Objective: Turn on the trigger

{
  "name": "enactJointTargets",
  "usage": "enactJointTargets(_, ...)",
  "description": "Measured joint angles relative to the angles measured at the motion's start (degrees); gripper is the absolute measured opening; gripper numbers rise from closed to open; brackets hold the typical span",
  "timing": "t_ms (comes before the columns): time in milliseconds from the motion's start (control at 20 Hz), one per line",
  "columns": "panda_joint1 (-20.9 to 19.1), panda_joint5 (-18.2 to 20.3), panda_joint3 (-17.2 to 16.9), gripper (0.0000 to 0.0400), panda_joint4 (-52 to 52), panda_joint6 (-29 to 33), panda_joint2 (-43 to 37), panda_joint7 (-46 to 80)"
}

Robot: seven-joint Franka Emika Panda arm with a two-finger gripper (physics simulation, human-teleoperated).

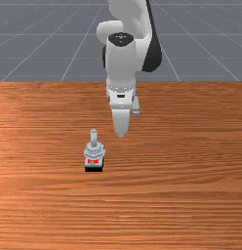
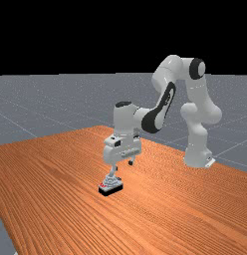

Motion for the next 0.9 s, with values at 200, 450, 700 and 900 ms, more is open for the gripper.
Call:
enactJointTargets(200, 10.4, -2.2, 2.7, 0.0054, 7.0, -2.8, 4.2, 17.1)
enactJointTargets(450, 14.4, -0.8, 5.4, 0.0005, 9.4, -3.2, 5.9, 19.6)
enactJointTargets(700, 15.4, -2.5, 4.6, 0.0, 9.9, -3.8, 6.2, 21.4)
enactJointTargets(900, 15.5, -2.4, 4.4, 0.0, 9.8, -3.7, 6.3, 22.0)
